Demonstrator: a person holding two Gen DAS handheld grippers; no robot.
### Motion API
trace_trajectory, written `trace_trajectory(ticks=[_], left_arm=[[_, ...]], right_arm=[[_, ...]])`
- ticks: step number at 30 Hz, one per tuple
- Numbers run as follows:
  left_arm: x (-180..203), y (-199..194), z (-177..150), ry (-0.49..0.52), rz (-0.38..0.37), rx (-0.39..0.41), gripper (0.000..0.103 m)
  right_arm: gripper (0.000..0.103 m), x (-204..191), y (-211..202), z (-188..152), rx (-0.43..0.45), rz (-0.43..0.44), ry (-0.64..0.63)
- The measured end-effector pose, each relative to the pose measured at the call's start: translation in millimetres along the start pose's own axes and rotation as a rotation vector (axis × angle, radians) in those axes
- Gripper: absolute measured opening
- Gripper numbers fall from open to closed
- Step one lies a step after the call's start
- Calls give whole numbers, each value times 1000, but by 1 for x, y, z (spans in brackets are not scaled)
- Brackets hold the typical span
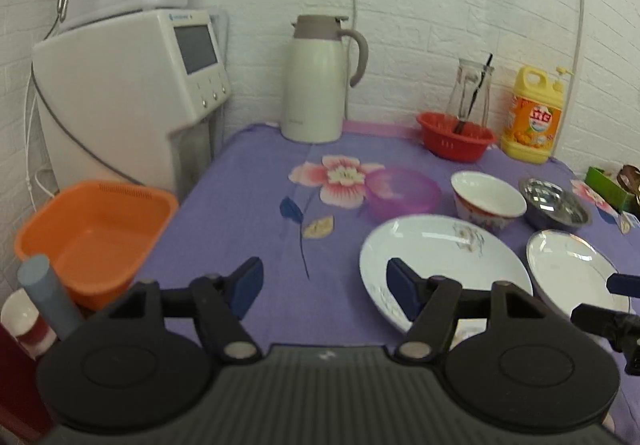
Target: Organize plates and bowls
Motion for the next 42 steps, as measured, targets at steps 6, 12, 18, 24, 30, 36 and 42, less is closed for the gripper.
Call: trace_trajectory(ticks=[6,12,18,24,30,36,42], left_arm=[[1,32,3,-68,-34,-72,70],[-8,59,-17,-79,-24,-143,70],[-19,73,-22,-113,-27,-167,70],[-19,77,-28,-117,-35,-190,70],[-7,78,-31,-105,-52,-203,70],[20,95,-45,-61,-77,-251,70],[30,99,-53,-26,-76,-256,69]], right_arm=[[103,12,68,10,-50,34,6],[103,10,118,0,-143,63,-17],[103,2,135,-15,-215,73,-32],[103,-8,137,-17,-233,45,-62],[103,-9,132,-18,-230,75,-52],[103,-10,128,-21,-221,78,-74],[103,-8,126,-23,-209,115,-113]])
Point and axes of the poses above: each gripper's, at about its wrist camera, not at the fingertips, and y roughly the way its jaws point, x to its right, z to its top, the point moved 6 cm from there along y, roughly the way its jaws point, and after that the axes turned 10 degrees about x, right-handed, at the moved point
